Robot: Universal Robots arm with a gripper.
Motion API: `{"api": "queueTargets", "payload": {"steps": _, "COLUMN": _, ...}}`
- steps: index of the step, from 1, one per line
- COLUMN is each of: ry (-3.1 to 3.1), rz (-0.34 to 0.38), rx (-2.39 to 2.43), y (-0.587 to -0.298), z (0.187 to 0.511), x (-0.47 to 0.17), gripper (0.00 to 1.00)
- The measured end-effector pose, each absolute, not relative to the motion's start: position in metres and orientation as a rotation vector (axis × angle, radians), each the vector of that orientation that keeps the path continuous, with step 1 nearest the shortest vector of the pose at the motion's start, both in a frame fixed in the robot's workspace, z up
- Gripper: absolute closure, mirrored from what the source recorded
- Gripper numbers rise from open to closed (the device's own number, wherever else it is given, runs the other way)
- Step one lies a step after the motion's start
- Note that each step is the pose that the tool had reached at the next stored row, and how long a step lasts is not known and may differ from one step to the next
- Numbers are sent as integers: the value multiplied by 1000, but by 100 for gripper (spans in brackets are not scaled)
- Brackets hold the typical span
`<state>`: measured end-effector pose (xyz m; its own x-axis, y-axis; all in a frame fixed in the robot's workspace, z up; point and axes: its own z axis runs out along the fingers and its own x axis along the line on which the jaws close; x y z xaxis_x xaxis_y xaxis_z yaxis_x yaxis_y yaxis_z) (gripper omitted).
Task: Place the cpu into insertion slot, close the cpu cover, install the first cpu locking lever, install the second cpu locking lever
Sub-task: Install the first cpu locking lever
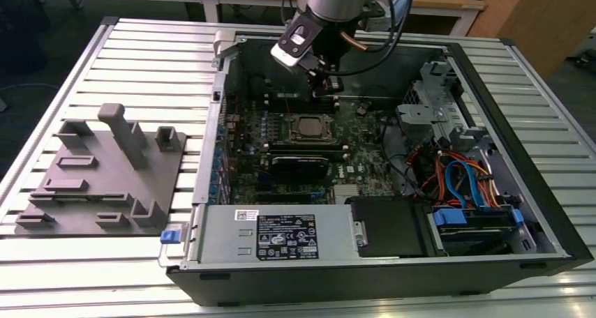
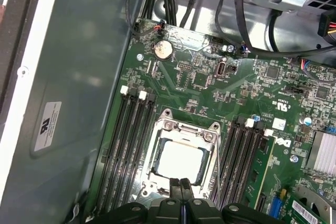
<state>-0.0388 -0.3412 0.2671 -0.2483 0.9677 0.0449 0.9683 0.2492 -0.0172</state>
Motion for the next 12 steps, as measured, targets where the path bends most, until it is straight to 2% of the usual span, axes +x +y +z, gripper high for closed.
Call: {"api": "queueTargets", "payload": {"steps": 12, "ry": -2465, "rz": -21, "rx": -1873, "y": -341, "z": 267, "x": -39, "gripper": 89}}
